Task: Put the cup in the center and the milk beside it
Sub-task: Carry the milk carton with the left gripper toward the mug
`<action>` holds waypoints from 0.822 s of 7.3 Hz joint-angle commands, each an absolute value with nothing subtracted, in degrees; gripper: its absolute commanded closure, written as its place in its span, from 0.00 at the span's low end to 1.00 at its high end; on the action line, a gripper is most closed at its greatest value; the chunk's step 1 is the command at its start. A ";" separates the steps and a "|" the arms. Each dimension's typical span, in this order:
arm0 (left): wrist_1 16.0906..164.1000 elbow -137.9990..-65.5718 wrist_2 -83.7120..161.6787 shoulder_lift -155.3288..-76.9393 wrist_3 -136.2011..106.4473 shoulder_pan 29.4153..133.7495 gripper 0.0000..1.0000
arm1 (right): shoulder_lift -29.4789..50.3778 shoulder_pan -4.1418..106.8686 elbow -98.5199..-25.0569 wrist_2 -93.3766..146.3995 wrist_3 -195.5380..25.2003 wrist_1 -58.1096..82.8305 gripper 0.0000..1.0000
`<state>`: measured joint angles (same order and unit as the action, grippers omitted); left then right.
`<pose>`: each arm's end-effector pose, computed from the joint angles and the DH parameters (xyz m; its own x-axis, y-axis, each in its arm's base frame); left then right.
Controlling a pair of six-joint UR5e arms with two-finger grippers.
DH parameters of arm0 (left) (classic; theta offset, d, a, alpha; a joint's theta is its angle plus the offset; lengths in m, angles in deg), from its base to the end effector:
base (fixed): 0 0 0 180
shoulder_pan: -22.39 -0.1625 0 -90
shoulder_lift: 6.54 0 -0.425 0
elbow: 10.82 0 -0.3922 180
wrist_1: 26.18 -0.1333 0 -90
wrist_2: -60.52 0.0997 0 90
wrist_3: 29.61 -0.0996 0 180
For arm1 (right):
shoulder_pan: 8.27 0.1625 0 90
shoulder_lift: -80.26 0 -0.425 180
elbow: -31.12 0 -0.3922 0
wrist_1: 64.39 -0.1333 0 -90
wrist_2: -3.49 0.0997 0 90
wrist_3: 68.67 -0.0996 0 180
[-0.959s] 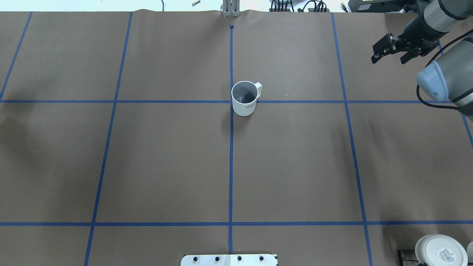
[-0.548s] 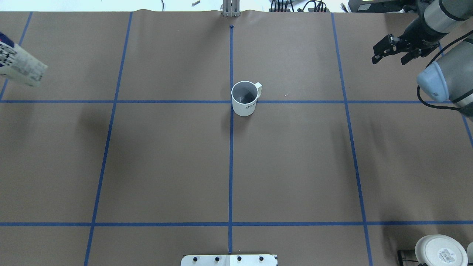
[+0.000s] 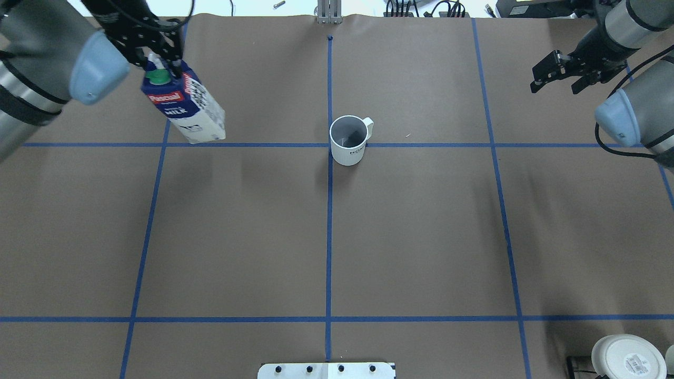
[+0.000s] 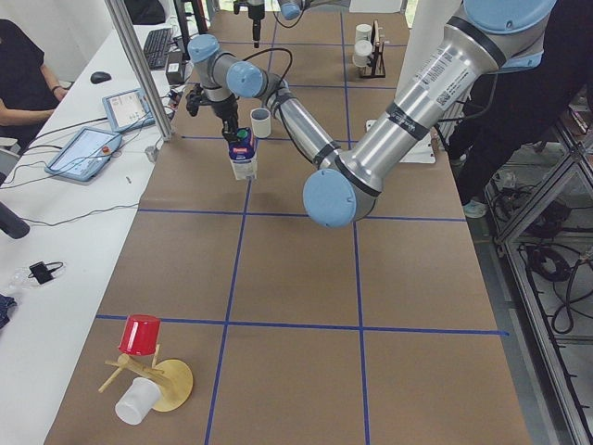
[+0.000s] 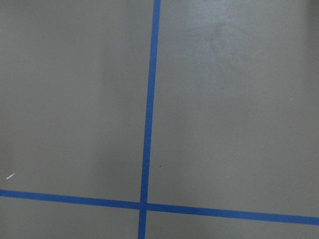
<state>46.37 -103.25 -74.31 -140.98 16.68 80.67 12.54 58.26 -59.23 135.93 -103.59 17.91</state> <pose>0.3077 -0.6178 0.1923 0.6221 -0.0744 -0.7794 -0.0120 0.9945 -0.1045 -0.1968 -0.6192 0.4180 0.6405 -0.0441 0.7667 -0.0279 0.9964 0.0806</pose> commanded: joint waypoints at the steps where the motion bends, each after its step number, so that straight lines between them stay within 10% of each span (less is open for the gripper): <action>1: 52.97 -98.48 -71.59 -147.49 31.17 72.94 1.00 | 12.06 58.27 -59.32 136.20 -103.65 17.79 0.00; 6: 62.05 -84.49 -66.75 -155.77 36.92 68.97 1.00 | 11.88 58.44 -59.41 137.00 -103.65 17.79 0.00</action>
